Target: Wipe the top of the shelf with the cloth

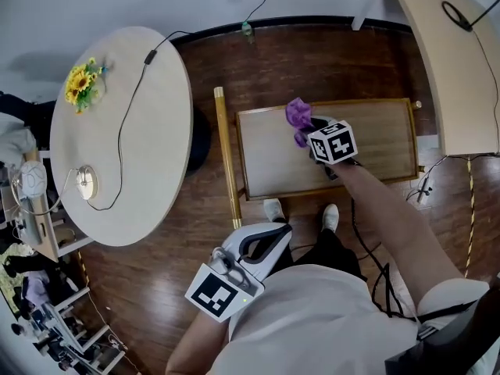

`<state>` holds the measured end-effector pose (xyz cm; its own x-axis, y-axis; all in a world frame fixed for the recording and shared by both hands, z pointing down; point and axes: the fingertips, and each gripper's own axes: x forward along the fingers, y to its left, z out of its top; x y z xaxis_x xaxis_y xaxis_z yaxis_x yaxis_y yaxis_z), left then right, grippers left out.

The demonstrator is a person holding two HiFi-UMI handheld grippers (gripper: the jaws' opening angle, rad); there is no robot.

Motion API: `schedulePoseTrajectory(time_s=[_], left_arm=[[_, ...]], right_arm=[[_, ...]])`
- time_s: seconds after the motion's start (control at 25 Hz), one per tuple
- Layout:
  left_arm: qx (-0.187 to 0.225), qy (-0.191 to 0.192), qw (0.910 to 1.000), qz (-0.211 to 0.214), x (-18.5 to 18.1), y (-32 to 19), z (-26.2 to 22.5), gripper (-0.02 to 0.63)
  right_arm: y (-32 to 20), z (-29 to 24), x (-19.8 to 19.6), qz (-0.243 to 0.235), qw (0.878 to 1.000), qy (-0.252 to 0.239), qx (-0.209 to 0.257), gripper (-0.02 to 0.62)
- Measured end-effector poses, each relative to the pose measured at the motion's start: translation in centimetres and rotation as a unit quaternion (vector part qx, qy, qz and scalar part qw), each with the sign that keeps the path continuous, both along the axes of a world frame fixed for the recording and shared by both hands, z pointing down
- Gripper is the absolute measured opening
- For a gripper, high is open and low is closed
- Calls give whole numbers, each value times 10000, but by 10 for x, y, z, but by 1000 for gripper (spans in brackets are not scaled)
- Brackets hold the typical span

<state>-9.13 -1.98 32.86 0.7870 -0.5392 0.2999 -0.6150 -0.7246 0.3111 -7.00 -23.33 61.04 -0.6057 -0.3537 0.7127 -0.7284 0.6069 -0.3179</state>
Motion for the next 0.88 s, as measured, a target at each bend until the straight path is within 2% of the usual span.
schedulePoseTrajectory(time_s=[0.2, 0.32, 0.4, 0.64, 0.88], left_arm=[[-72, -96, 9999, -121, -35, 7, 5, 20], [-79, -148, 9998, -94, -54, 13, 10, 20], [-117, -170, 9998, -57, -63, 16, 14, 20], [-278, 13, 9996, -8, -71, 16, 23, 19], [-254, 107, 9991, 337, -44, 17, 22, 20]], right_arm=[[43, 16, -114, -478, 9975, -387, -358, 103], [64, 33, -151, -603, 9955, -414, -594, 103], [71, 41, -162, -660, 9951, -362, -648, 103], [67, 62, -132, -414, 9971, 26, -644, 103], [55, 66, -64, -81, 9978, 290, -599, 103]])
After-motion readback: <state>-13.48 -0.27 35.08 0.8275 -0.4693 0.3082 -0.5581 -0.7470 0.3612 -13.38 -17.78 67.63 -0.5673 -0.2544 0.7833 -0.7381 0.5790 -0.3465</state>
